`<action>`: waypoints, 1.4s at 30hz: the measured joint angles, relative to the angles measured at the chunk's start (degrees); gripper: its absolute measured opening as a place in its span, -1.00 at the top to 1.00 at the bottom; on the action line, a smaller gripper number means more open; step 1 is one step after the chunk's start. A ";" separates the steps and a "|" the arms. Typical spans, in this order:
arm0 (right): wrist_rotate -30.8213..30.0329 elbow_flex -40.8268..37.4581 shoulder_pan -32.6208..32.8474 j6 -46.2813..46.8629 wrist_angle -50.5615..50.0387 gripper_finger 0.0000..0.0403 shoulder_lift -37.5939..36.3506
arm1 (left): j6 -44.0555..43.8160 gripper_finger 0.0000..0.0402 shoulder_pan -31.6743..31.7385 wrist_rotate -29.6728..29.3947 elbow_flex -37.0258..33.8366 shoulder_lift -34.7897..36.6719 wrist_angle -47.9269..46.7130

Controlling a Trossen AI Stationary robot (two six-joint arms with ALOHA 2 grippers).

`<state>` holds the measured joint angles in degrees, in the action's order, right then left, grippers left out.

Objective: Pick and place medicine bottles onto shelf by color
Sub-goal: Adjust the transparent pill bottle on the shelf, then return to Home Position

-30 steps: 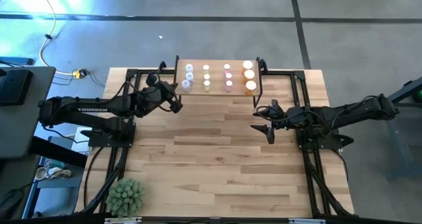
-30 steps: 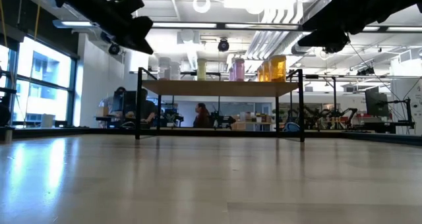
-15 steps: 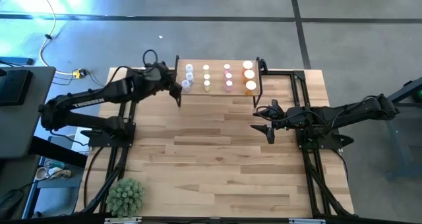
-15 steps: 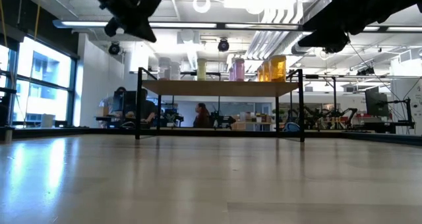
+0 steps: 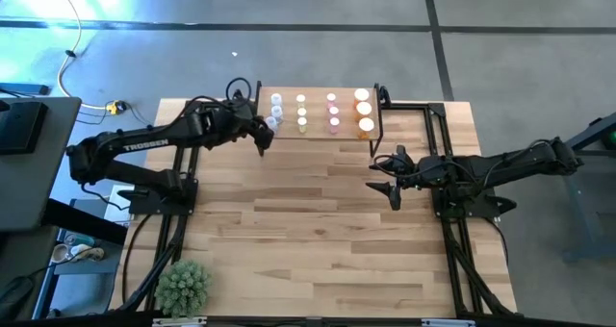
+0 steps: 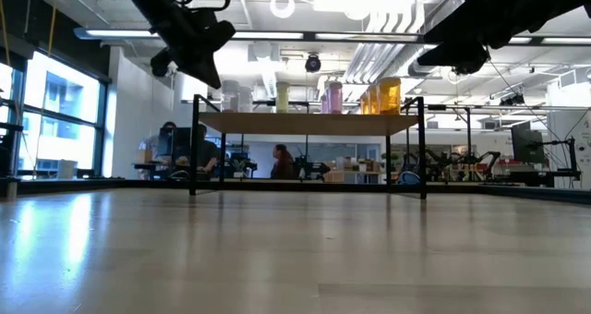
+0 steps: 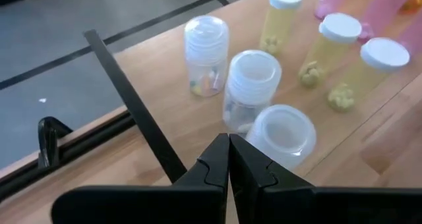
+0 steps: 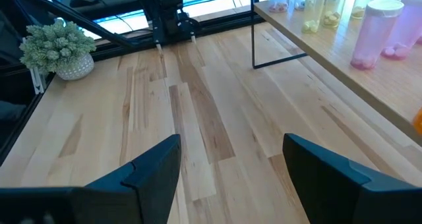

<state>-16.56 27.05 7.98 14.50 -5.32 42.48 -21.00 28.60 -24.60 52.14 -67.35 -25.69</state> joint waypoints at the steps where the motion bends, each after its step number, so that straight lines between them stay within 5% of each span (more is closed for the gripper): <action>1: 0.00 0.00 -0.01 0.00 0.00 -0.27 0.00 | -0.06 1.00 0.00 0.00 0.00 -0.18 -0.11; 19: 0.02 0.00 0.00 0.01 0.02 -0.27 0.00 | -1.52 1.00 -0.15 1.07 0.00 -4.87 0.38; 42: 0.02 0.02 -0.01 0.23 0.02 -0.27 0.00 | 3.44 1.00 -0.11 3.20 3.78 -2.52 -2.93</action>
<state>-16.53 27.07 7.98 14.73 -5.30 42.48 -17.56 28.49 -21.40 55.92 -69.86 -28.62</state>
